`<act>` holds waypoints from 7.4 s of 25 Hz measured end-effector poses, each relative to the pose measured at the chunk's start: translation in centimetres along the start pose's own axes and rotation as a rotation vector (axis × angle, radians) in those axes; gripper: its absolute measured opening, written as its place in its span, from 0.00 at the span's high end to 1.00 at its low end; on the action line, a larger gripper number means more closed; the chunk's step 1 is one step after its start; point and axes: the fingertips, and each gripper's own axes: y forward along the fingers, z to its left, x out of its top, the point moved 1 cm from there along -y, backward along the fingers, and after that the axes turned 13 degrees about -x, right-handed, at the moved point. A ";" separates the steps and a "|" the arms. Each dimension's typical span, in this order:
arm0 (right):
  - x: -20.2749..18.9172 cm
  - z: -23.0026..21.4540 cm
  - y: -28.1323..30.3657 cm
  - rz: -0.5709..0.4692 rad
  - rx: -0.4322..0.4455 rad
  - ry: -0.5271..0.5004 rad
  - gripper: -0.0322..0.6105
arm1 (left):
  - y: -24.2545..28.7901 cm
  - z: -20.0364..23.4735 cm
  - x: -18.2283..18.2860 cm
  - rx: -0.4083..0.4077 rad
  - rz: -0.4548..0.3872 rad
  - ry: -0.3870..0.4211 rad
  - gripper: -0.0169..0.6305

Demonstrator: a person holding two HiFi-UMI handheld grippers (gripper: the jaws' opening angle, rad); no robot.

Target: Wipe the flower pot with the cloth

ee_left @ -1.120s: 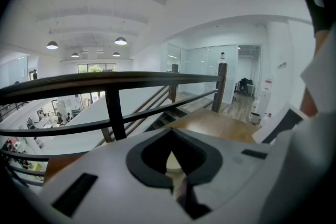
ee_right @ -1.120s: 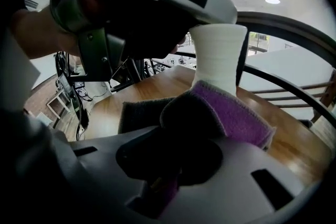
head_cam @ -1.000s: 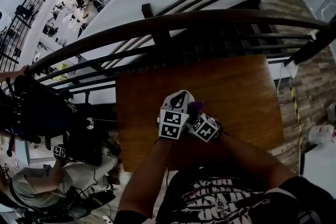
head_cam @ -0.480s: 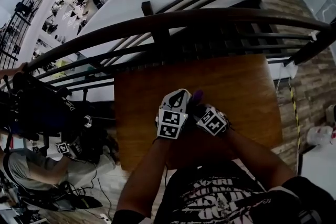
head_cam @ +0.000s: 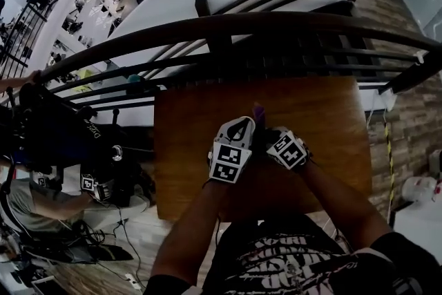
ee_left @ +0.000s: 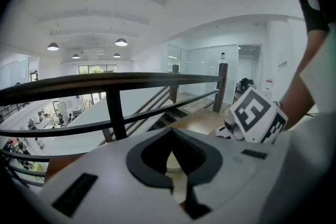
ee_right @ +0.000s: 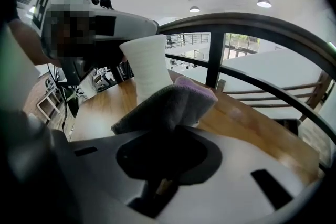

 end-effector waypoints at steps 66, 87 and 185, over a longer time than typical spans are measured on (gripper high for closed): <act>0.4 9.2 -1.0 -0.003 0.192 -0.122 0.87 | 0.6 -0.6 -0.6 0.013 0.005 -0.001 0.98; -1.6 3.3 -0.4 0.016 0.119 -0.125 0.87 | 0.4 -0.4 -0.6 0.020 -0.008 0.024 0.98; -5.3 -1.1 -14.9 -0.141 -0.272 0.274 0.88 | -3.1 -11.8 -1.2 -0.214 -0.145 0.002 0.98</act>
